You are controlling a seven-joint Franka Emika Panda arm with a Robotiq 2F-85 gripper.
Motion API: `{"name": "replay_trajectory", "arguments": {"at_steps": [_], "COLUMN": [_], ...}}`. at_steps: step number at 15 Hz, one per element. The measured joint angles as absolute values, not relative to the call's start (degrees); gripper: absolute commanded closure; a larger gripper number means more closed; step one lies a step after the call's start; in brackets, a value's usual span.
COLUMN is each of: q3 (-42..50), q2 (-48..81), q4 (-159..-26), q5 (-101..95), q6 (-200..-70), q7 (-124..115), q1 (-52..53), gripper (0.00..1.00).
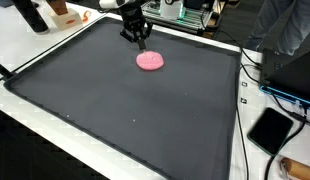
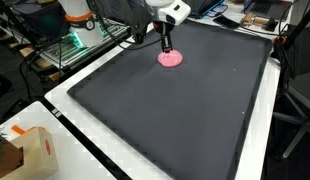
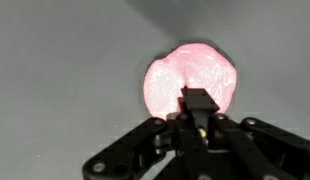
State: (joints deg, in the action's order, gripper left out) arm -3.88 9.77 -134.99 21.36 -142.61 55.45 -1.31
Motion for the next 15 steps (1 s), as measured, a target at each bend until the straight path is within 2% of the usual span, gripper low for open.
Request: {"name": "replay_trajectory", "arguments": {"at_steps": [15], "q3": [-2.9], "q2": [5.0], "q4": [-133.5], "q5": [17.4], "q6": [-137.7], "q7": [54.7], "q1": [-2.0], "gripper": [0.97]}}
